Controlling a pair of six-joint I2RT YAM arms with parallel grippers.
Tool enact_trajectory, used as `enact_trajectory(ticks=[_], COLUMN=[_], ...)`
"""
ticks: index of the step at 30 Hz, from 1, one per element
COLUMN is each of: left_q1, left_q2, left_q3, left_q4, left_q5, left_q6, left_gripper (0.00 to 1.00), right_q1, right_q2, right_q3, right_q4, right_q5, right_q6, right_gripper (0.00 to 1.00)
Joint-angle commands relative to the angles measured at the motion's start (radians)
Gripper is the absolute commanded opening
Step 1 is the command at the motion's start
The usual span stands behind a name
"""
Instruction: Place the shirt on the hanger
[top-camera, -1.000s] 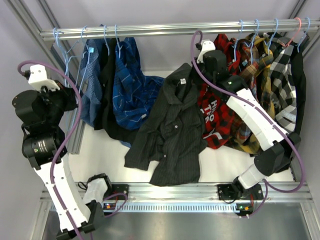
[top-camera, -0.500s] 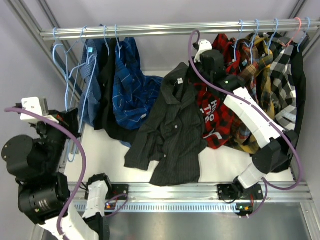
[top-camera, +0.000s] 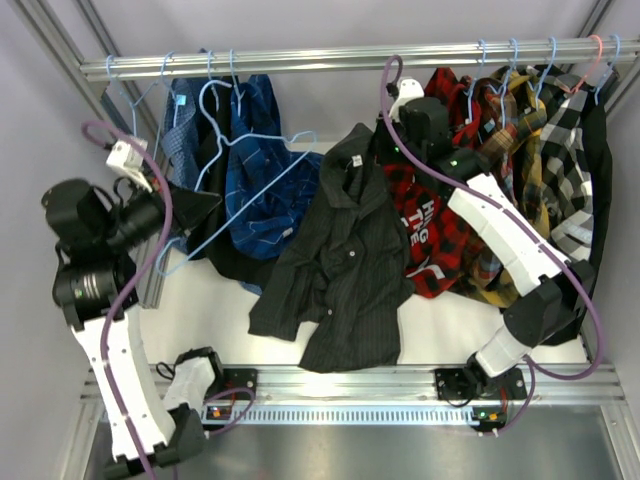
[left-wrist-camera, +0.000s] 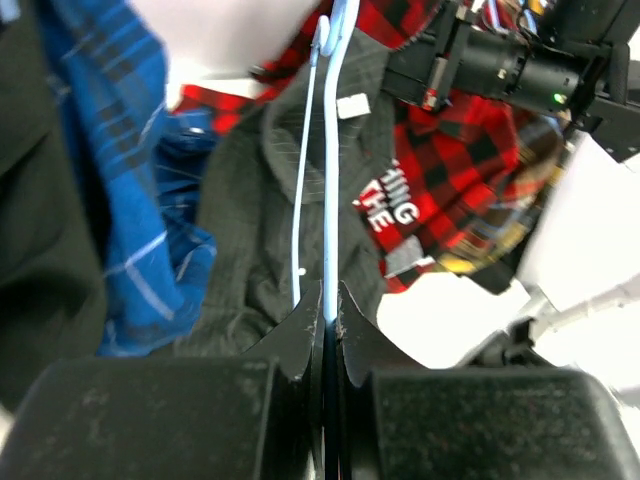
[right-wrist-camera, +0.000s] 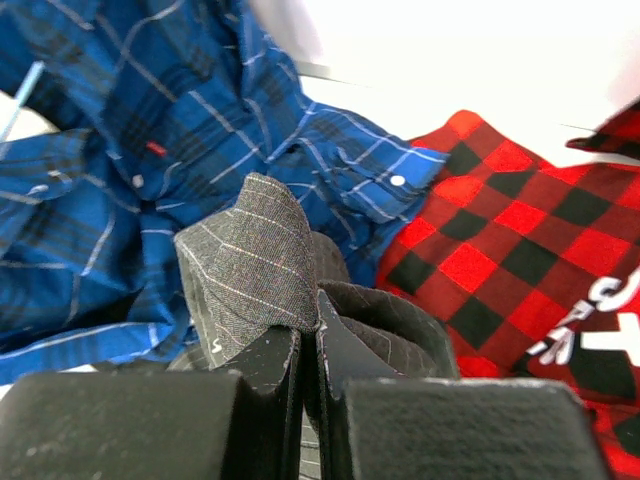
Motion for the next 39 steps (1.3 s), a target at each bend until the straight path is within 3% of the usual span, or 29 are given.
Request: enact_trajectory(ticks=[1, 8, 13, 19, 23, 27, 33, 37, 39], left_q1=[-0.05, -0.212, -0.231, -0.284, -0.353, -0.419, -0.58, -0.616, -0.616], left_q2=[0.036, 0.186, 0.251, 0.317, 0.371, 0.415, 0.418, 0.337, 0.297], left_q3=[0.018, 0.003, -0.002, 0.008, 0.06, 0.081, 0.071, -0.03, -0.078], left_q4=[0.174, 0.191, 0.19, 0.19, 0.191, 0.191, 0.265, 0.398, 0.449], left_q5=[0.14, 0.118, 0.129, -0.018, -0.044, -0.176, -0.256, -0.453, -0.523], left_q6=[-0.009, 0.069, 0.097, 0.142, 0.162, 0.185, 0.275, 0.278, 0.29], left_gripper=[0.0, 0.0, 0.0, 0.0, 0.0, 0.0, 0.0, 0.0, 0.0], right_q1=[-0.004, -0.004, -0.014, -0.01, -0.007, 0.023, 0.106, 0.118, 0.118], right_q2=[-0.042, -0.006, 0.008, 0.01, -0.004, -0.021, -0.022, 0.008, 0.013], right_q3=[0.063, 0.075, 0.145, 0.162, 0.144, 0.174, 0.181, 0.205, 0.201], right_q4=[0.074, 0.07, 0.022, 0.022, 0.019, -0.039, -0.11, -0.229, -0.246], right_q5=[-0.077, 0.007, 0.047, -0.085, -0.186, -0.201, -0.007, 0.281, 0.347], right_q6=[0.021, -0.003, -0.022, 0.015, 0.062, 0.063, 0.053, 0.023, -0.038], right_gripper=[0.0, 0.0, 0.0, 0.0, 0.0, 0.0, 0.0, 0.0, 0.0])
